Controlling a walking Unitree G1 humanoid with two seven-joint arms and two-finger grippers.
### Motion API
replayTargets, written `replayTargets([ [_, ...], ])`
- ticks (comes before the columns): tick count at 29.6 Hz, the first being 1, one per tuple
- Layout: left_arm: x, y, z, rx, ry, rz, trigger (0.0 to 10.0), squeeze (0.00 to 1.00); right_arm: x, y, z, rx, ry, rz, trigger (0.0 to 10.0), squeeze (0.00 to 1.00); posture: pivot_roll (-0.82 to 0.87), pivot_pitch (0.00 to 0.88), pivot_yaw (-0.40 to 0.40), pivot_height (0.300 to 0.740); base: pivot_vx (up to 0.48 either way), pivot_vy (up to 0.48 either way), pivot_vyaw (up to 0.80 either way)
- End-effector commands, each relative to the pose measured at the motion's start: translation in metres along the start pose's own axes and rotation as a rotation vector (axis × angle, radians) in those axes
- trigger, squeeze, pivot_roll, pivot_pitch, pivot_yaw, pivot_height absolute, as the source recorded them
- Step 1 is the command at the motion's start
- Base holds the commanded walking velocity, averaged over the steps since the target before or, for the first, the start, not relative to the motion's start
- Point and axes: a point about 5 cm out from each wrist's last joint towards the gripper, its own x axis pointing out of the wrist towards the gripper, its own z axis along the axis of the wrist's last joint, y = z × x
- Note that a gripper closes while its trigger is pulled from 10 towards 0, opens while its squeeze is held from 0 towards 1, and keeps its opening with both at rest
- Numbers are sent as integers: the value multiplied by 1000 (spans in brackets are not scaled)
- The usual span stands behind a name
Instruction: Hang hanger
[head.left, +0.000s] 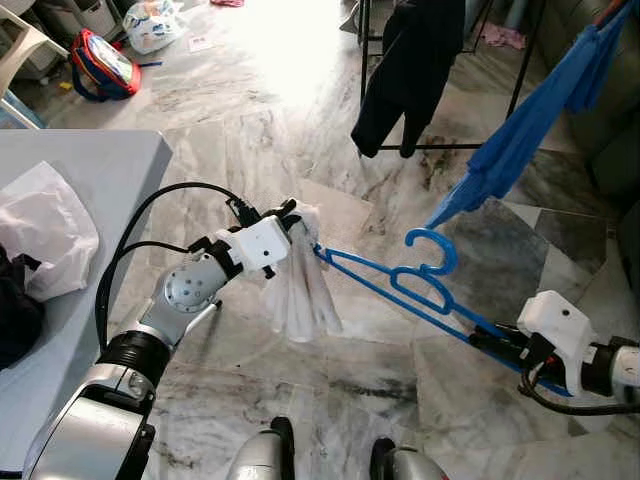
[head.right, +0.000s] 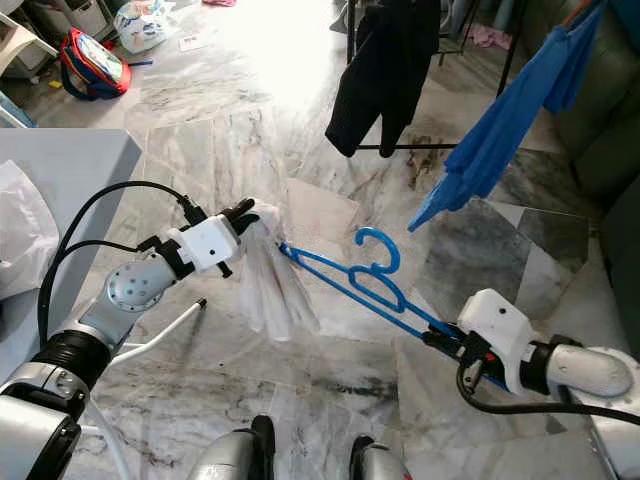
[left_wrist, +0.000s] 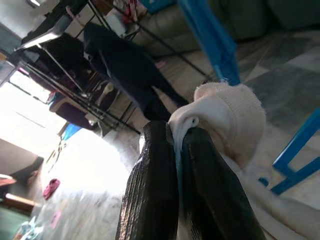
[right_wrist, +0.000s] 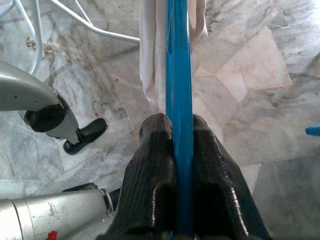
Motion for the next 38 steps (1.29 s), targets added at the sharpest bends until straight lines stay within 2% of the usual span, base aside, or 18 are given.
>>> replayTargets([
  [1, -4, 0, 1, 10, -23, -18, 10000, 0, 2, 3, -1, -6, 0, 30, 10000, 0, 70, 262, 94, 740, 0, 0, 0],
  [9, -13, 4, -13, 37, 61, -20, 10000, 0, -9, 1, -1, -15, 15, 29, 10000, 0, 60, 262, 97, 740, 0, 0, 0],
  [17, -16, 1, -17, 44, 81, -34, 10000, 0, -12, -2, 1, -25, 21, 16, 10000, 0, 53, 261, 101, 740, 0, 0, 0],
  [27, -16, 1, -14, 42, 52, -49, 10000, 0, -8, -4, -1, -32, 28, 9, 10000, 0, 59, 265, 104, 740, 0, 0, 0],
  [38, -14, -7, -3, 8, -32, -83, 10000, 0, 2, -4, 1, -39, 14, 25, 10000, 0, 67, 274, 100, 740, 0, 0, 0],
])
